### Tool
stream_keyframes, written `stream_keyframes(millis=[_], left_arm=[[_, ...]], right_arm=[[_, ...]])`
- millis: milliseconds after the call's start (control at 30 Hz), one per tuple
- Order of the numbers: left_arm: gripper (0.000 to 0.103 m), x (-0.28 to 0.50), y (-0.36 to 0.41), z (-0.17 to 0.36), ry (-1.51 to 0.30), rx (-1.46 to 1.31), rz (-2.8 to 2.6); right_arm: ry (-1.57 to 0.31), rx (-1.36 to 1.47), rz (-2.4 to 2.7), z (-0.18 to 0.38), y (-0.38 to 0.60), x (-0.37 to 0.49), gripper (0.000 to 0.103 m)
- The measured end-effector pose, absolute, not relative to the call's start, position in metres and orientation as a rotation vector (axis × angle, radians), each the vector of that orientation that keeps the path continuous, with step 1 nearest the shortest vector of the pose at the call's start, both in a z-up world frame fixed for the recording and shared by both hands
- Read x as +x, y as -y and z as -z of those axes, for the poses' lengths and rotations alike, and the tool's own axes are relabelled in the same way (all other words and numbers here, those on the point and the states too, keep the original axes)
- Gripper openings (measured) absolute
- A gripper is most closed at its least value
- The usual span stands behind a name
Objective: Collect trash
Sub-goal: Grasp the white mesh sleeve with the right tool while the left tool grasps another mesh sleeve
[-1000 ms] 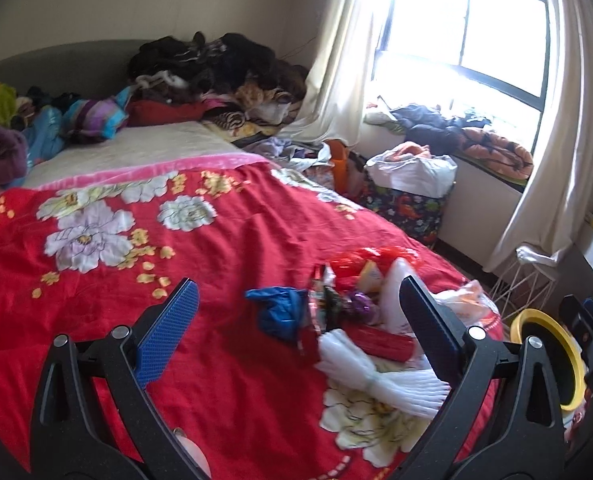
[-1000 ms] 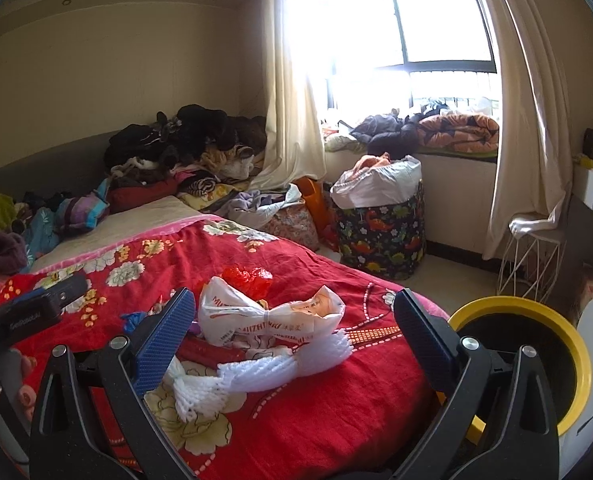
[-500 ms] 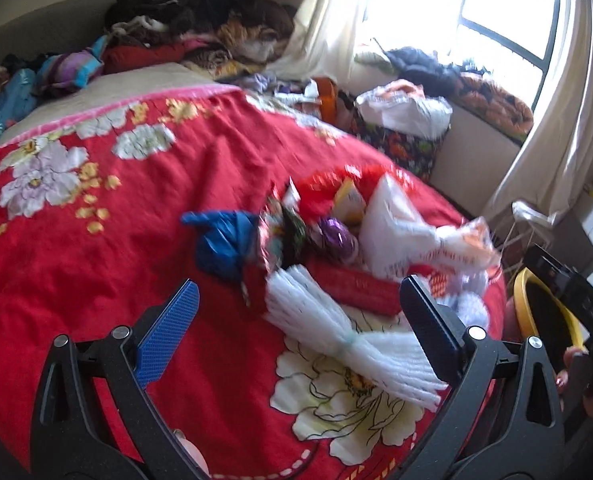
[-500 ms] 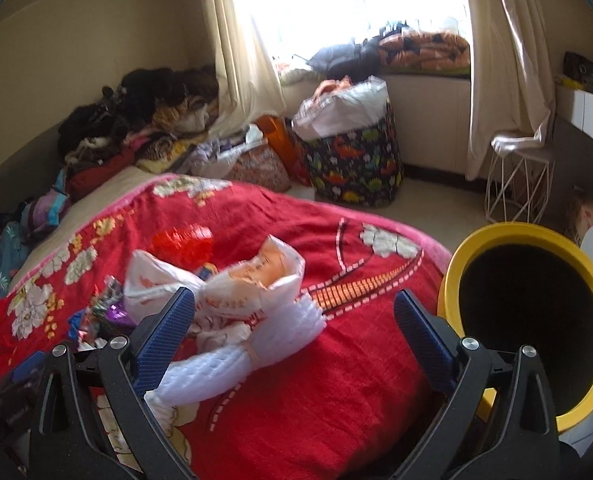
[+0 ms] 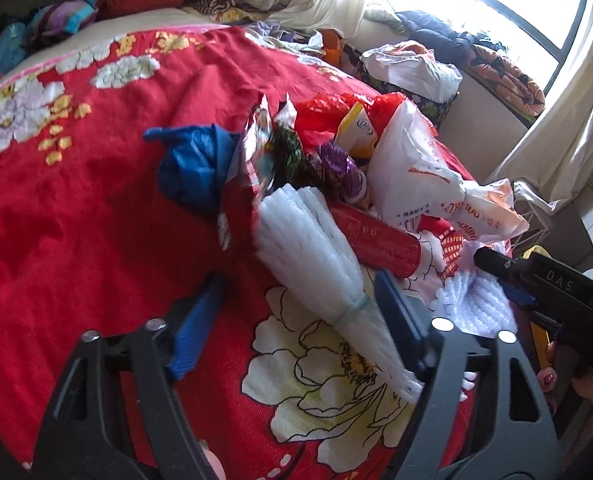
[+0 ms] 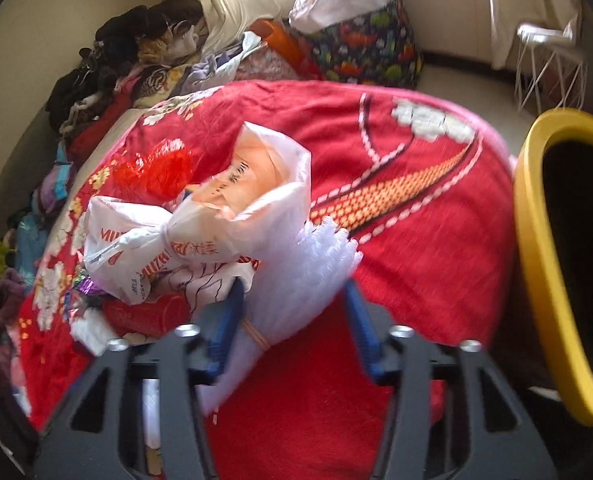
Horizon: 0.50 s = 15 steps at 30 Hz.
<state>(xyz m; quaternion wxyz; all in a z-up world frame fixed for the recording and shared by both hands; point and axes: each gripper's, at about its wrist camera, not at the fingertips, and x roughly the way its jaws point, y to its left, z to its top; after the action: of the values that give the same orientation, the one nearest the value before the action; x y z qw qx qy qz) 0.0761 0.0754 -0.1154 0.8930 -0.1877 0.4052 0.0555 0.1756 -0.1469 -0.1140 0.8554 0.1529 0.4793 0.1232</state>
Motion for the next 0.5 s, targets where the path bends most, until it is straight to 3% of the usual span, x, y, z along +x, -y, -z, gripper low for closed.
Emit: stream_keyframes(millis=[167,233,400,500], left_arm=[[0.044,0.076,-0.075,0.115,-0.845,-0.403,-0.101],[0.028,0.076,-0.073,0.115,-0.853,-0.412,-0.084],[0.013,0.070,-0.072,0.112,-0.873,-0.445,-0.027],[0.010,0.065,-0.071,0.108,-0.875,-0.454,0.006]], right_arm=[[-0.990,0.363,-0.301,0.111,0.155,0.163,0.021],[-0.970,0.348,-0.304,0.106,0.158,0.154,0.019],[-0.896,0.292,-0.316,0.089,0.161,0.134,0.018],[-0.853,0.238,-0.331,0.079,0.162,0.125,0.017]])
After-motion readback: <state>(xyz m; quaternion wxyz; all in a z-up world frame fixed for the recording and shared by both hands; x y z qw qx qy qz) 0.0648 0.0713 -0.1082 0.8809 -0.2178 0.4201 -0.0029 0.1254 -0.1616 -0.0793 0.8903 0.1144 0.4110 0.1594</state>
